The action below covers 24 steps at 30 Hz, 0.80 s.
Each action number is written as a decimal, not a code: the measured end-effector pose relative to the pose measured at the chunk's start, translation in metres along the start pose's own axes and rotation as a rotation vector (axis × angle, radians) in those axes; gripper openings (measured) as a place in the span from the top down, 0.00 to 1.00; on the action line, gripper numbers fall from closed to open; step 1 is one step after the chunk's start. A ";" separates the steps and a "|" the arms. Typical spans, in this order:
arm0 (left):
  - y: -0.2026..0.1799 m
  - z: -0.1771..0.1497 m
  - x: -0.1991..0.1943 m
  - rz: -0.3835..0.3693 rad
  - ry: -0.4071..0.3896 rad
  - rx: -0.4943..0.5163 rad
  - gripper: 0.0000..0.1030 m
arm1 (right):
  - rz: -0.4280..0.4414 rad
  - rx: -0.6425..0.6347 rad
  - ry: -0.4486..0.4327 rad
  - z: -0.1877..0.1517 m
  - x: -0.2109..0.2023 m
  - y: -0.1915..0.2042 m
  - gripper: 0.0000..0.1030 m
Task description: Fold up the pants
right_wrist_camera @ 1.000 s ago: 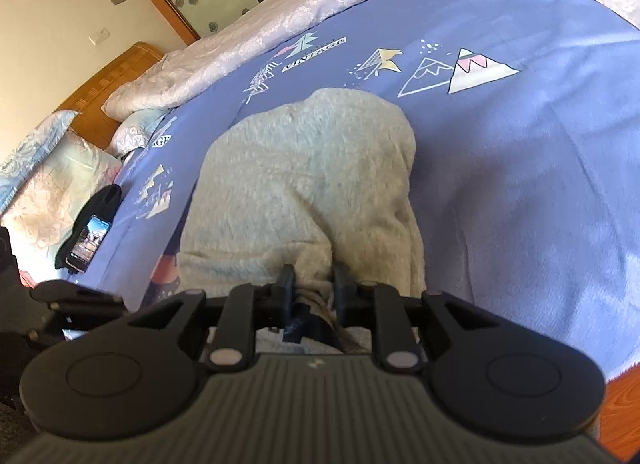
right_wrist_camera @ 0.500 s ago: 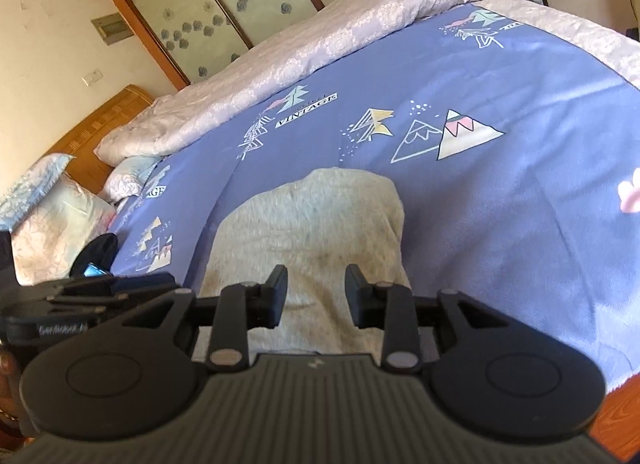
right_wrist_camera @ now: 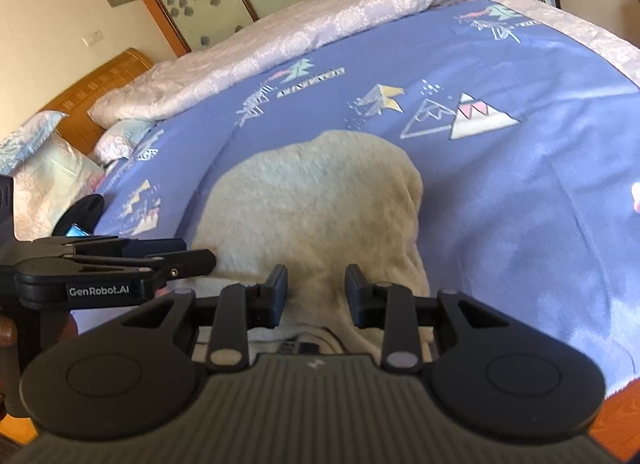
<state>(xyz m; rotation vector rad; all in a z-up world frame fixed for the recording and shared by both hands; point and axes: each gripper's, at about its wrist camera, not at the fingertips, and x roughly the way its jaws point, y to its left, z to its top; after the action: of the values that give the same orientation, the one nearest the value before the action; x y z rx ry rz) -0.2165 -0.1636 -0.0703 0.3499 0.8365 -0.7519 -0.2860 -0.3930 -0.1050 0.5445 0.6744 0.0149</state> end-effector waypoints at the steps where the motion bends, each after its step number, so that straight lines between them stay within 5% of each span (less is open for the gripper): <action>1: -0.001 0.000 0.001 0.004 -0.001 0.006 0.48 | -0.001 0.002 0.007 -0.001 0.001 -0.002 0.66; 15: -0.005 -0.003 0.011 0.017 0.007 0.030 0.40 | -0.060 -0.061 0.036 -0.014 0.010 -0.002 0.59; 19: -0.005 -0.003 0.012 0.019 0.007 0.032 0.40 | -0.022 0.005 -0.022 -0.004 -0.004 -0.011 0.56; 24: -0.008 -0.004 0.014 0.021 0.008 0.034 0.40 | -0.089 0.140 -0.095 0.009 -0.004 -0.043 0.38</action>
<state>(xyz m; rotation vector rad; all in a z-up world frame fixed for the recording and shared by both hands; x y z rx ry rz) -0.2182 -0.1734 -0.0835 0.3916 0.8270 -0.7466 -0.2906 -0.4352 -0.1176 0.6456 0.6090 -0.1414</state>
